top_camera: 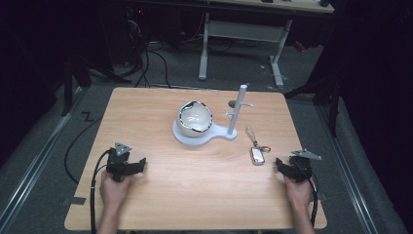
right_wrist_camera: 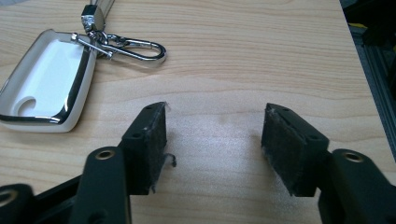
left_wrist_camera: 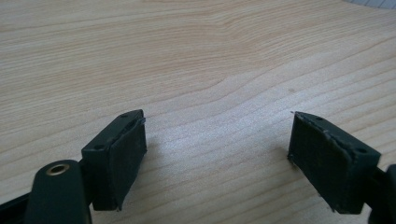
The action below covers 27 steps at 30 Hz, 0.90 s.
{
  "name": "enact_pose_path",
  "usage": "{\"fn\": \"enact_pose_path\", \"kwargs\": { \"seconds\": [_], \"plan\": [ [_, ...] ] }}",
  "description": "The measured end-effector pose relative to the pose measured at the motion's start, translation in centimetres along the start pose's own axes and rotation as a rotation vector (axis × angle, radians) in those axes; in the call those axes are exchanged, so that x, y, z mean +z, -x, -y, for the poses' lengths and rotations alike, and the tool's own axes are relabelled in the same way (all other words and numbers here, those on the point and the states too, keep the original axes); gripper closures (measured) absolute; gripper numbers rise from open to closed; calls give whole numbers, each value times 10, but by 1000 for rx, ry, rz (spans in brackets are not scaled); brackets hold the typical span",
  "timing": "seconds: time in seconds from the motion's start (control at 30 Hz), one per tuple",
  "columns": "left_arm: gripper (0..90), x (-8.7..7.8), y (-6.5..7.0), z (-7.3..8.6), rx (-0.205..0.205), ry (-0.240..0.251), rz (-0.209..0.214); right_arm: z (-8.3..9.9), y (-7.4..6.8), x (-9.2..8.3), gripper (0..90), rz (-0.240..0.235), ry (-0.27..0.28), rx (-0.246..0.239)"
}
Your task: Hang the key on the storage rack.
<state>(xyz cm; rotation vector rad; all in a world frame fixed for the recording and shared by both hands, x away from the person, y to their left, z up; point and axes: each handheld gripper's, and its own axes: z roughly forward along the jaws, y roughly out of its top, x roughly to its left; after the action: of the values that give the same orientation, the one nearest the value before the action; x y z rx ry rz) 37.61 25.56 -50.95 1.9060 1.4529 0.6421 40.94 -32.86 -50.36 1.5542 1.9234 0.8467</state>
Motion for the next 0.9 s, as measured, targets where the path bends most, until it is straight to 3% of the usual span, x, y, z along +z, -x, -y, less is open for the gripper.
{"fn": "enact_pose_path", "kwargs": {
  "seconds": [0.2, 0.27, 0.57, 0.77, 0.9],
  "plan": [
    [196, 0, 0, 0, 0, 0, 0, 1, 0, -1, 483, -3, 9, -21],
    [196, 0, 0, 0, 0, 0, -1, 1, -2, -2, 502, -4, 5, -7],
    [196, 0, 0, 0, -1, 0, -1, 0, -3, -11, 557, -49, 49, -4],
    [196, 0, 0, 0, -1, 0, -1, -9, -8, -19, 587, -84, 106, -23],
    [196, 0, 0, 0, -1, 0, -1, -16, -11, -18, 599, -108, 102, -29]
  ]
}}
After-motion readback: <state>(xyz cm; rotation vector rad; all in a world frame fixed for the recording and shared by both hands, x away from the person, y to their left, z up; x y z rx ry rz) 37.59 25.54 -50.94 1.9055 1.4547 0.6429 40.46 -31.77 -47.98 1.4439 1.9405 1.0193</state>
